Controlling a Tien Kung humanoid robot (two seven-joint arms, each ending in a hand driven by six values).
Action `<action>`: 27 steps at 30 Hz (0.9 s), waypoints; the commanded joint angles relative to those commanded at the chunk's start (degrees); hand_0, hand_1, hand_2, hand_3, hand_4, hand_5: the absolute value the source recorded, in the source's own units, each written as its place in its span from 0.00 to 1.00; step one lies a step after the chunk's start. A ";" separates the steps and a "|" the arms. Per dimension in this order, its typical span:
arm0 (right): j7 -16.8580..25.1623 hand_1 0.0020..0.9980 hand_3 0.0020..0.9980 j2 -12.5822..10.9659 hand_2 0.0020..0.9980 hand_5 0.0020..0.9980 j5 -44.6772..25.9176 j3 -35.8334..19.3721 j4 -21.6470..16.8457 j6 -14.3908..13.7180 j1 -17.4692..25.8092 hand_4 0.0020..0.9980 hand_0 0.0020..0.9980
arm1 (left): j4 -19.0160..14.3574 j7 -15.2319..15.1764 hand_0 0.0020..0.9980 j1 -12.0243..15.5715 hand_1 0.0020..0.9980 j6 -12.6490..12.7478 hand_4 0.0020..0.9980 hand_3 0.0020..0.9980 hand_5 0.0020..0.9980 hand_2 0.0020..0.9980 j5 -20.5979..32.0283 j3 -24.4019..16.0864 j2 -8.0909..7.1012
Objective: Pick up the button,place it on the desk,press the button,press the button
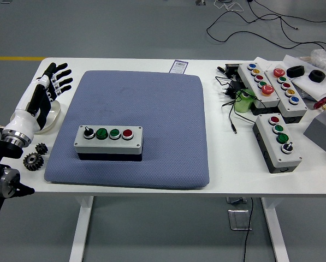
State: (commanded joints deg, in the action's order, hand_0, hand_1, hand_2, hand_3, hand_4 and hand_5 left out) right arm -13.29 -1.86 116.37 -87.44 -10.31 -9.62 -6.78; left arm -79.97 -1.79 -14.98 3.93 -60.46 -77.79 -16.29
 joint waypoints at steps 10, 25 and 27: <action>-0.14 0.66 0.62 0.16 0.68 0.17 0.63 -0.60 0.00 0.03 0.03 0.31 0.67 | 0.16 0.29 0.80 1.62 0.83 -0.22 0.73 0.87 1.00 0.87 -1.22 -1.44 1.27; -0.25 0.66 0.62 0.28 0.68 0.17 1.76 -0.90 0.00 0.20 0.65 0.31 0.67 | 0.06 1.01 0.80 4.55 0.82 -2.08 0.73 0.85 1.00 0.84 -6.89 -4.52 4.25; -0.23 0.66 0.62 0.28 0.68 0.17 1.73 -0.82 0.00 0.20 0.68 0.31 0.67 | -0.06 1.28 0.80 4.91 0.82 -2.91 0.73 0.85 1.00 0.84 -7.80 -4.86 4.88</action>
State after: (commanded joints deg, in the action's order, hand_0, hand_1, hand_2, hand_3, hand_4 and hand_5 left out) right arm -13.51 -1.58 118.10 -88.27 -10.31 -9.42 -6.10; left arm -80.03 -0.50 -10.07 1.02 -68.26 -82.65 -11.40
